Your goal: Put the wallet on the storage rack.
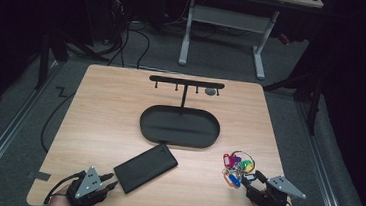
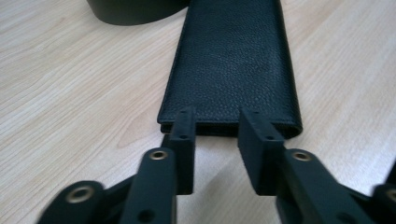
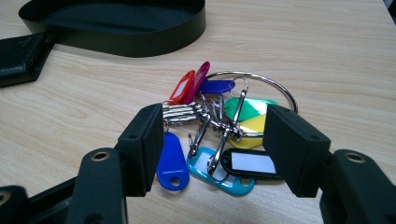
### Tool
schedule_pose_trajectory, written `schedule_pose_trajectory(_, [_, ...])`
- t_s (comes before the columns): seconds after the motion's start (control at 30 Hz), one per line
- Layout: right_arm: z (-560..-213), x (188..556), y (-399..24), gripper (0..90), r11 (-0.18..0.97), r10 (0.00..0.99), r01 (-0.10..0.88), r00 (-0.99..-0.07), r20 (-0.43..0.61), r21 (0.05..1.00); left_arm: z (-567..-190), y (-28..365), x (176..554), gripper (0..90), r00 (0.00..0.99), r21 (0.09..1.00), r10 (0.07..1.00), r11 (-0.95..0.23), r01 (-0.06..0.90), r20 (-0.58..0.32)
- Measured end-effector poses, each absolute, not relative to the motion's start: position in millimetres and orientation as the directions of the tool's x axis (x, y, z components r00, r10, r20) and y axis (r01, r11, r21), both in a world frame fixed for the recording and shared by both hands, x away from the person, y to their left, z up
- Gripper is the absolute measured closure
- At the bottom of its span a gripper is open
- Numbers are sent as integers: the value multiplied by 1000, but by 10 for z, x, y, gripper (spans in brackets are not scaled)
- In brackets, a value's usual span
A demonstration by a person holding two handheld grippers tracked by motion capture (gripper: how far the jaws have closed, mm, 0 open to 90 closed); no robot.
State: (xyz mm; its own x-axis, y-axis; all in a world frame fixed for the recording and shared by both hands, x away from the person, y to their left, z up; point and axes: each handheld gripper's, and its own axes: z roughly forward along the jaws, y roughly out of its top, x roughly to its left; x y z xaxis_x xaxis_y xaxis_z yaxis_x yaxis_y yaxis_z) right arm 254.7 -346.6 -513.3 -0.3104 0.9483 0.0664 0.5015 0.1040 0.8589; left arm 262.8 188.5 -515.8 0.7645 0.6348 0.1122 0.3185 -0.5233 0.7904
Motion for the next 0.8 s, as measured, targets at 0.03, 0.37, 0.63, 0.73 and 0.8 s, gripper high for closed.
schedule_pose_trajectory(0.03, [-5134,2541,-3470,390,105,949,502,-309,65,858,-5157,1875,2640,639,764,791,635,-524,316,115])
schedule_pose_trajectory(0.37, [-5149,2403,-3558,391,100,958,511,-280,55,854,-5135,1647,2750,473,803,802,586,-529,277,109])
schedule_pose_trajectory(0.63, [-5164,2309,-3624,392,83,966,524,-251,60,848,-5154,1417,2776,463,845,780,522,-576,245,120])
schedule_pose_trajectory(0.73, [-5169,2291,-3632,393,79,968,528,-245,63,845,-5176,1348,2767,432,850,775,509,-590,227,138])
schedule_pose_trajectory(0.8, [-5174,2284,-3639,394,80,968,529,-245,62,845,-5194,1276,2753,421,848,770,503,-604,204,169])
